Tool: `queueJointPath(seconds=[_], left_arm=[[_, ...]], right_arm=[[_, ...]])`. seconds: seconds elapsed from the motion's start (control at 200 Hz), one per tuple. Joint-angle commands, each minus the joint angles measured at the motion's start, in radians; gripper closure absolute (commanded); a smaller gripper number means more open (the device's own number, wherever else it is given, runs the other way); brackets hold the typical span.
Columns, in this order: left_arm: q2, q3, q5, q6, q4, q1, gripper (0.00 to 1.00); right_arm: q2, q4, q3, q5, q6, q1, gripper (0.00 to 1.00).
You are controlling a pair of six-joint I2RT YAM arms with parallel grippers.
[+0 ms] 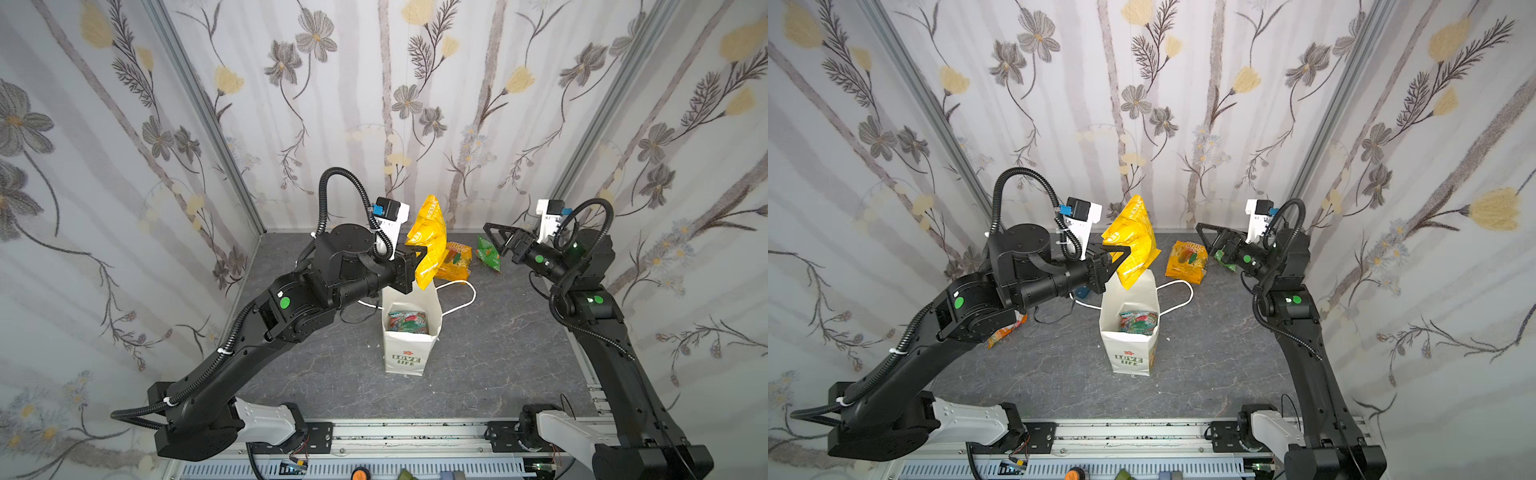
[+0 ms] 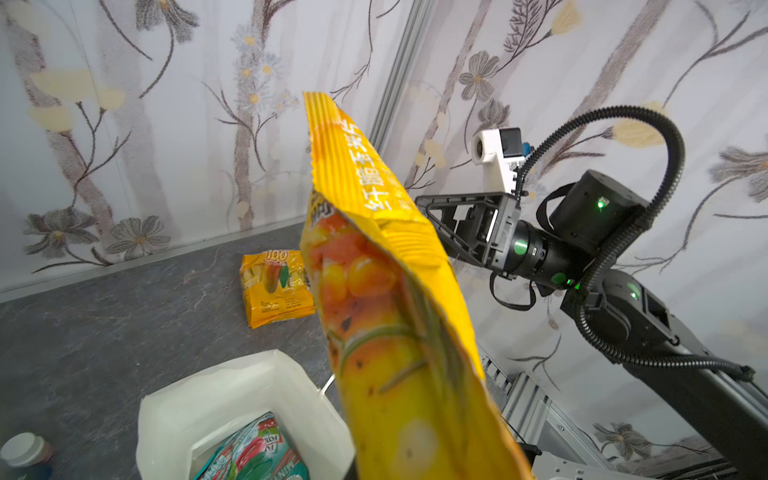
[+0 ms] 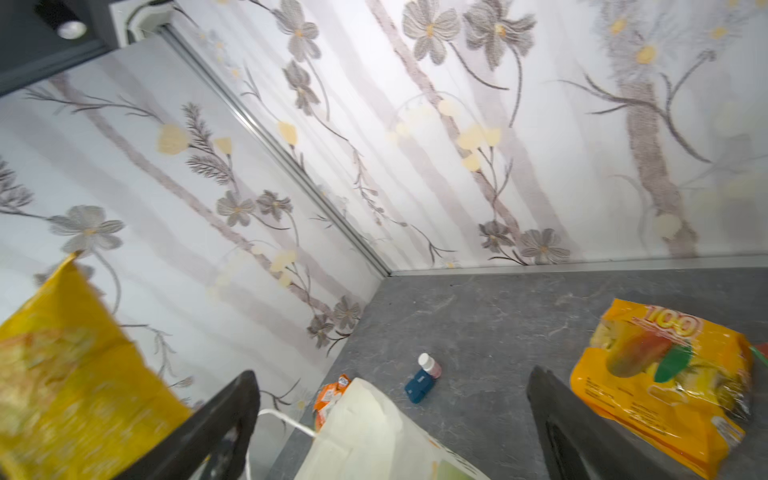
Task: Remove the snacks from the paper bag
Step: 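Move the right gripper back toward the yellow chip bag held by the left gripper, then grasp the yellow chip bag with the right gripper while left gripper opens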
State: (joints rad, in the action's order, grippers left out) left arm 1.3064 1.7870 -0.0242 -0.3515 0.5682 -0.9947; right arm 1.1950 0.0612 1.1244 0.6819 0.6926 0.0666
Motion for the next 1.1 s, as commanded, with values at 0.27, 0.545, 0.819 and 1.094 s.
queueJointPath(seconds=[0.27, 0.545, 0.819, 1.094], left_arm=[[0.047, 0.014, 0.261, -0.182, -0.3, 0.045, 1.0], [0.092, 0.026, 0.296, -0.219, -0.332, 0.056, 1.0], [0.096, -0.003, 0.309, -0.228, -0.34, 0.059, 1.0], [0.105, 0.003, 0.267, -0.187, -0.279, 0.06, 0.89]], right_arm=[[-0.126, 0.66, -0.178, 0.168, 0.492, 0.127, 0.01], [-0.07, 0.869, -0.177, 0.073, 0.614, 0.295, 0.02], [-0.048, 0.849, -0.16, -0.022, 0.627, 0.308, 0.28], [-0.029, 0.809, -0.137, -0.044, 0.613, 0.321, 0.73]])
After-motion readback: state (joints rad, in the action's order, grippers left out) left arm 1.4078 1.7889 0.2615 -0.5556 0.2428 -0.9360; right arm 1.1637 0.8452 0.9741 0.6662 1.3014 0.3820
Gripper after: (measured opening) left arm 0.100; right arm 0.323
